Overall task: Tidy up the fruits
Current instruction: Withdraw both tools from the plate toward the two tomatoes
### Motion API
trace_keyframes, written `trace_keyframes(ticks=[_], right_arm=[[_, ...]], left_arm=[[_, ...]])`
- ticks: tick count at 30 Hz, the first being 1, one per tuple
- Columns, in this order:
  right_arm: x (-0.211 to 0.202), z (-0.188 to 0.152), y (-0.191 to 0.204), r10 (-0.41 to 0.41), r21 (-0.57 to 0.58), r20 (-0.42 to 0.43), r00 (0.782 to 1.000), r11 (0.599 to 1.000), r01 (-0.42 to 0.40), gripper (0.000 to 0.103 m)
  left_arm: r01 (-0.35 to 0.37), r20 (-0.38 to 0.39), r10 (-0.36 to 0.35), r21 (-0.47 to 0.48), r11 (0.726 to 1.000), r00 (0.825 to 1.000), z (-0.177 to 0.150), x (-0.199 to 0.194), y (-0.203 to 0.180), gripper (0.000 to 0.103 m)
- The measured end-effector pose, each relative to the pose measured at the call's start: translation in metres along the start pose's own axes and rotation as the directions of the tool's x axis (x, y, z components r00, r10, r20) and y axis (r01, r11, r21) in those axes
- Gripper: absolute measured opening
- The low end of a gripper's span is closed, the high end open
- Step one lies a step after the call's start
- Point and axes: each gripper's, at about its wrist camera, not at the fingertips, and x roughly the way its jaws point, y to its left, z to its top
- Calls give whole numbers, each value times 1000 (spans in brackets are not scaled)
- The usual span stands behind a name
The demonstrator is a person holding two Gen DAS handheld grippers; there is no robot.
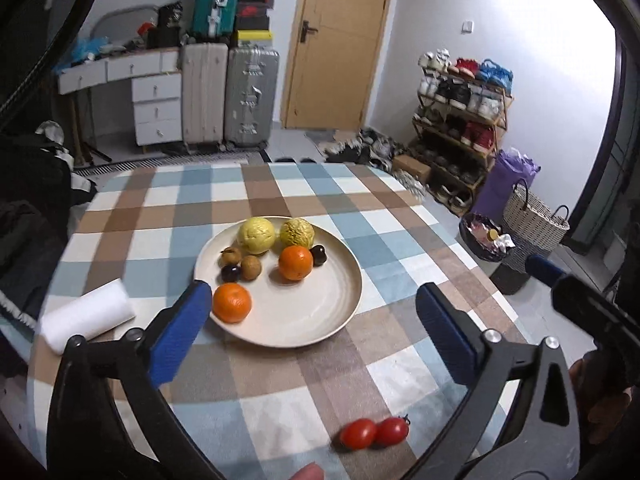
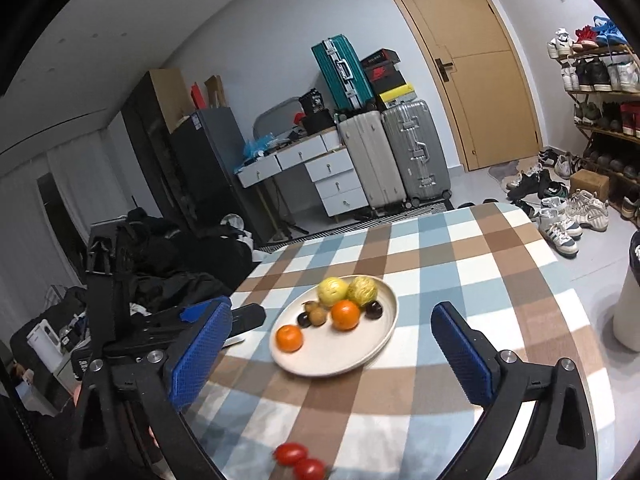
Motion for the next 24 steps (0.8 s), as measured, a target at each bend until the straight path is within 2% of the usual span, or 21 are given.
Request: trace_keyframes(ticks=[4, 13, 17, 24], right_arm=[[-16, -17, 13, -6, -8, -11, 1000, 1000, 5, 103], [-30, -64, 34, -79, -52, -51, 996, 996, 76, 103], [-26, -83, 37, -89, -66, -84, 993, 994, 83, 103], [-10, -113, 36, -111, -70, -178, 978, 992, 100, 103]], left_arm=[[-11, 12, 11, 3, 1000, 1000, -21, -20, 0, 102], [-17, -32, 16, -55, 998, 999, -76, -41, 16, 102], [-1, -28, -2, -86, 996, 1000, -98, -46, 25, 102], [4, -73, -11, -100, 995, 997, -125, -38, 35, 102]])
